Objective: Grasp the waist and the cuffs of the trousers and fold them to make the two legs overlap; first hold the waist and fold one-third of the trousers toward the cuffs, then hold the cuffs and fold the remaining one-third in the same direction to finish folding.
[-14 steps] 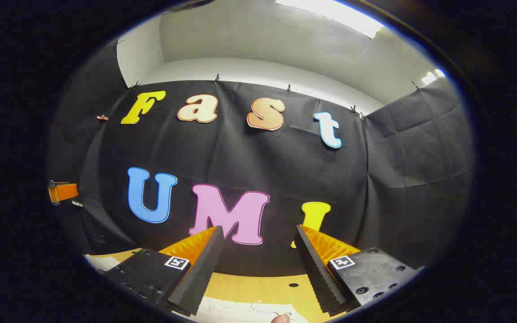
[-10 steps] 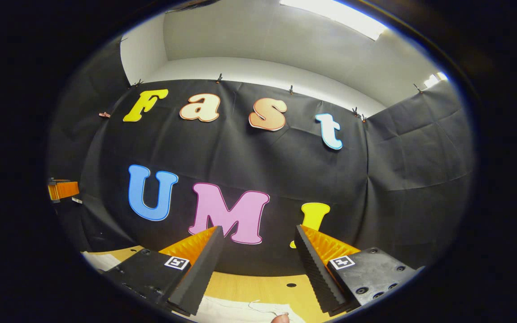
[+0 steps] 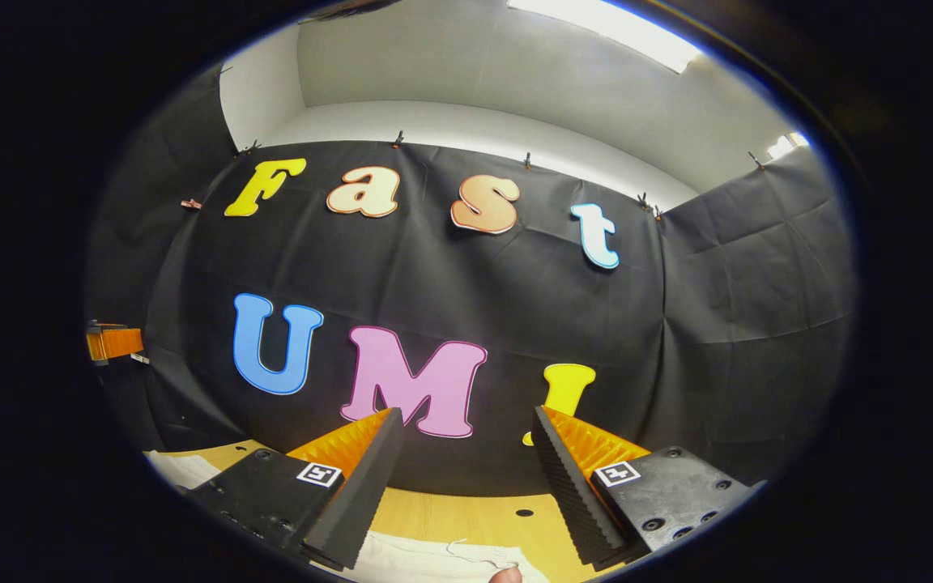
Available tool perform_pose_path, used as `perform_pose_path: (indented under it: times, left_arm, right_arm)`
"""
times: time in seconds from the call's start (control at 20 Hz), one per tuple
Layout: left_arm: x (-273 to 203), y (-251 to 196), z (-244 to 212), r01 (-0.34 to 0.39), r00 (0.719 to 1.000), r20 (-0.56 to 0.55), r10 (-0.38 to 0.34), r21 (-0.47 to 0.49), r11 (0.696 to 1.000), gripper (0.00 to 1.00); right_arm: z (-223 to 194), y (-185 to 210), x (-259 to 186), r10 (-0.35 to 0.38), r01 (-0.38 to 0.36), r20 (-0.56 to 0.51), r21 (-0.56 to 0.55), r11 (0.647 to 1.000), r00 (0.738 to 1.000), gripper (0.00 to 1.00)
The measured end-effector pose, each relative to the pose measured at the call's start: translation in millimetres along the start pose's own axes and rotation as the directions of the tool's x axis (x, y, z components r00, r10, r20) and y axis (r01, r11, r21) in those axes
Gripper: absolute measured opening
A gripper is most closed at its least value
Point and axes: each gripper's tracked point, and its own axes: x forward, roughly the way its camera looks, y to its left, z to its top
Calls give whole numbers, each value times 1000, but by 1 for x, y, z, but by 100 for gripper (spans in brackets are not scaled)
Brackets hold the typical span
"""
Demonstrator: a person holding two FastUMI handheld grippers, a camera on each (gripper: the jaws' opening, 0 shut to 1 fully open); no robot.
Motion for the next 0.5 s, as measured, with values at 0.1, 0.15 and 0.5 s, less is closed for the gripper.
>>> perform_pose_path:
  times: [0.1,0.15,0.5]
  left_arm:
    - [0,0,0,-1,1000,-1,1,3,1000,95]
    - [1,0,0,-3,1000,-5,3,1,1000,95]
    - [4,0,-2,-2,1000,-21,2,7,1000,95]
  right_arm:
    - [0,1,0,2,-2,0,3,1000,1000,97]
    - [0,1,1,4,-4,-2,4,1000,1000,97]
    - [-1,0,0,5,-5,-7,-5,1000,1000,97]
